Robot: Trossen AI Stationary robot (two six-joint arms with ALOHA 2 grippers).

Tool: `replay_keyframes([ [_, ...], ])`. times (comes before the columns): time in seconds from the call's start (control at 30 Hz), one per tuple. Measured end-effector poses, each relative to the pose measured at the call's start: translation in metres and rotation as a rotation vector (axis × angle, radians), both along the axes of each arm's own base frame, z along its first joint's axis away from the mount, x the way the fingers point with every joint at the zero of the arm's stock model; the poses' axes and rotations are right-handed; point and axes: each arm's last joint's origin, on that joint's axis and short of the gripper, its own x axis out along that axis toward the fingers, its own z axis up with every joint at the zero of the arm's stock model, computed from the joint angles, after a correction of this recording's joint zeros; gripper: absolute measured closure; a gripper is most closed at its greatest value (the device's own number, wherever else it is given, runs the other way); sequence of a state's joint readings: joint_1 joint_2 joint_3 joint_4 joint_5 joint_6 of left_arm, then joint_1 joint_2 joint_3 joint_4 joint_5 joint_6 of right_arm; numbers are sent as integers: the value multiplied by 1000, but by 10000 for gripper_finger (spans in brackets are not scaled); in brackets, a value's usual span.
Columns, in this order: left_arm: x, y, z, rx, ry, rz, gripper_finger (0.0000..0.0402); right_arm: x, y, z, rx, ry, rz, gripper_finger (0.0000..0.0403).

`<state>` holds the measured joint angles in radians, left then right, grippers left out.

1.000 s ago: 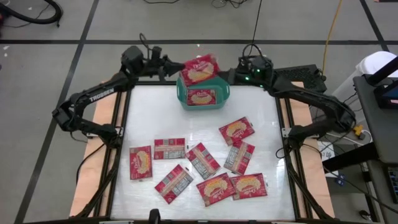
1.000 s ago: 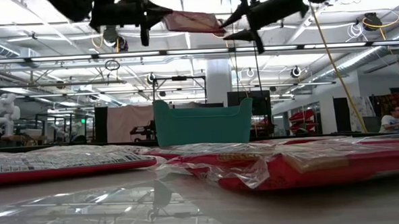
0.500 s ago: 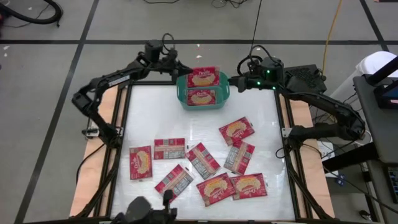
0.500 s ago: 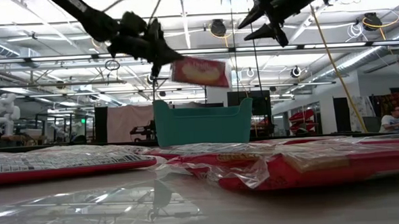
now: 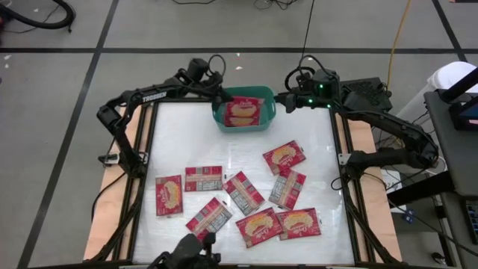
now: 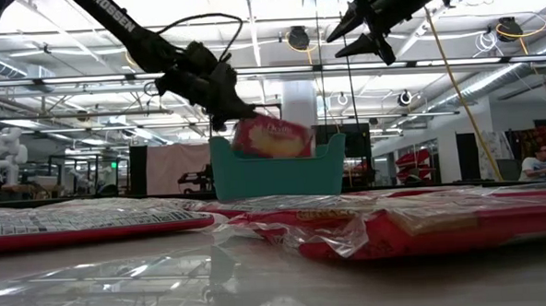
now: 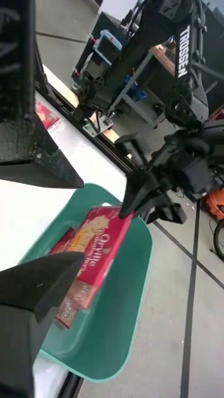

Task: Sort popcorn bags into baskets
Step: Put the red popcorn pack into the green bin

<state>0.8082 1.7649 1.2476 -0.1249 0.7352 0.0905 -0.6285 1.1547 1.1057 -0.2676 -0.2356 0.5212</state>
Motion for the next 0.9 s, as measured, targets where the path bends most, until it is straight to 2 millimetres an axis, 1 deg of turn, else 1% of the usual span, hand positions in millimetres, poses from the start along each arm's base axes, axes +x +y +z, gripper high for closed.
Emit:
replay_keyframes([
  [0.07, 1, -3, -3, 30, 49, 21, 384, 0, 0, 0, -6, 4, 2, 234],
  [0.13, 1, -5, -5, 50, 92, 40, 372, 0, 0, 0, -9, 5, 3, 234],
  [0.27, 1, -5, -6, 64, 113, 58, 348, 0, 0, 0, -11, 6, 4, 234],
  [0.43, 5, -9, -7, 89, 154, 96, 342, 0, 0, 0, -12, 6, 3, 234],
  [0.63, 11, -16, -10, 193, 249, 163, 340, 0, 0, 0, -8, 4, 3, 234],
  [0.73, 12, -22, -2, 177, 236, 185, 340, 0, 0, -1, 16, -1, -5, 234],
  [0.9, 7, -39, 28, 129, 174, 222, 340, 0, 8, -6, 115, 28, -6, 234],
])
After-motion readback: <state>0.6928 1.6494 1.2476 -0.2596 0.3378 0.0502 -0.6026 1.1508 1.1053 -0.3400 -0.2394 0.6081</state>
